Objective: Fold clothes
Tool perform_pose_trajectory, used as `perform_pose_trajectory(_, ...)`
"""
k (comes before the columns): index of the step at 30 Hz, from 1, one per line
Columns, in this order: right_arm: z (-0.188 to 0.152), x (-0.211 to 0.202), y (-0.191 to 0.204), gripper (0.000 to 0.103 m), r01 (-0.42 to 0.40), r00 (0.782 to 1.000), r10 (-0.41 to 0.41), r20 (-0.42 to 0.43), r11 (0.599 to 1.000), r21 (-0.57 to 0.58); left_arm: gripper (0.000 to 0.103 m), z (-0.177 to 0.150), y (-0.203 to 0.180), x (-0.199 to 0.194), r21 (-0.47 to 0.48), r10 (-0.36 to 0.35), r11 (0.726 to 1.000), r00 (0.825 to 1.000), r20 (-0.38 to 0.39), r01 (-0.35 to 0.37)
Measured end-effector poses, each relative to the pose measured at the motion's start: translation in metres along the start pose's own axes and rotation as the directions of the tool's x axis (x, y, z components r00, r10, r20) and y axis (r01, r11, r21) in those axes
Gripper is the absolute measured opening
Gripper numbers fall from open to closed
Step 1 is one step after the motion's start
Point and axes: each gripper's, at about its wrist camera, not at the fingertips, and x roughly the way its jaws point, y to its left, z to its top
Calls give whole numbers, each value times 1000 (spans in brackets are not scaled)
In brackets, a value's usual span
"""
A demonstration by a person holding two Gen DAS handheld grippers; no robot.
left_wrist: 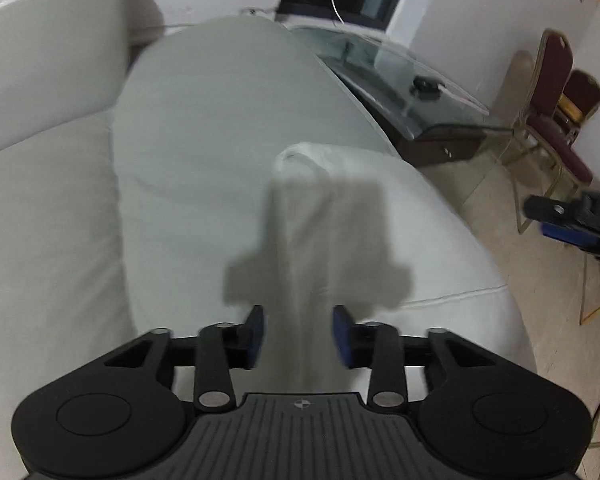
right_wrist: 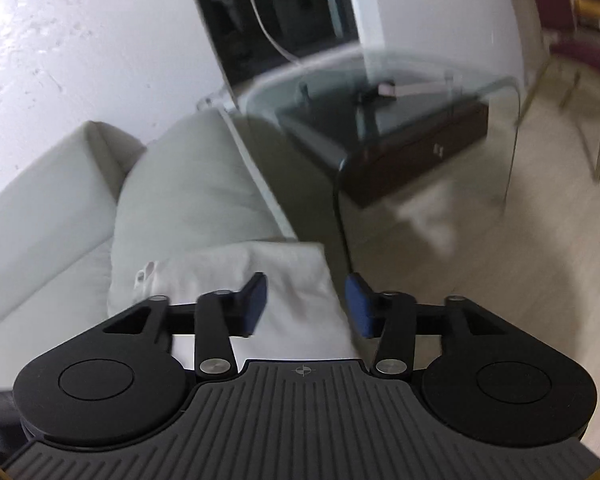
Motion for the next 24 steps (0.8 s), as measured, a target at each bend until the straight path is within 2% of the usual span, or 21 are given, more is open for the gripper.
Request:
perform_pose_trajectory(1, -6, -9, -2, 67, -10, 1000, 10, 9, 1000, -11, 39, -2, 1, -5, -11, -19, 1000, 1000, 4, 19)
perform_pose_trajectory(3, -19, -22, -5, 67, -43, 999, 43, -13, 999, -21, 37, -7, 4, -16, -32, -55, 998, 998, 13, 56)
perform_pose_trajectory(5, -33, -32, -4, 58, -100, 994, 98, -55, 995, -18, 35, -12, -8, -18, -1, -94, 996, 996, 12, 94)
perform_pose_trajectory(8, -54, -40, 7, 44, -167, 980, 163, -117, 986, -25, 31, -17, -38, -5, 126, -77, 989, 997, -6, 77)
perform_pose_trajectory(10, -66, -29, 16, 44, -147, 972, 133, -192, 987, -62, 24, -19, -48, 14, 183, -54, 981, 997, -50, 62)
perform_pose_trajectory(11, -71, -24, 19, 44, -129, 966, 109, -234, 989, -76, 24, -24, -53, 21, 204, -48, 977, 995, -83, 64)
perform_pose_trajectory(14, -90, -14, 20, 44, -59, 939, 23, -342, 994, -96, 25, -32, -49, 37, 189, 18, 982, 986, -166, 14)
perform_pose_trajectory(17, -102, -23, 17, 47, -15, 917, -32, -398, 993, -114, 24, -37, -40, 22, 153, 24, 988, 980, -198, 7)
perform_pose_trajectory(18, -101, -28, 17, 47, -14, 913, -34, -408, 993, -113, 24, -37, -39, 13, 148, 30, 989, 983, -182, -2)
perform_pose_trajectory(20, -98, -43, 20, 48, -20, 919, -28, -393, 993, -117, 32, -39, -39, -9, 142, 44, 990, 989, -138, -24)
perform_pose_trajectory(21, -95, -52, 24, 50, -25, 927, -23, -375, 992, -122, 41, -39, -39, -20, 139, 51, 990, 992, -116, -34)
perform_pose_trajectory(23, -87, -69, 36, 67, -31, 942, -18, -335, 990, -140, 49, -41, -39, -42, 131, 65, 990, 995, -72, -55)
perform_pose_trajectory(24, -80, -76, 42, 69, -32, 948, -18, -318, 988, -151, 63, -40, -40, -53, 124, 67, 990, 996, -50, -60)
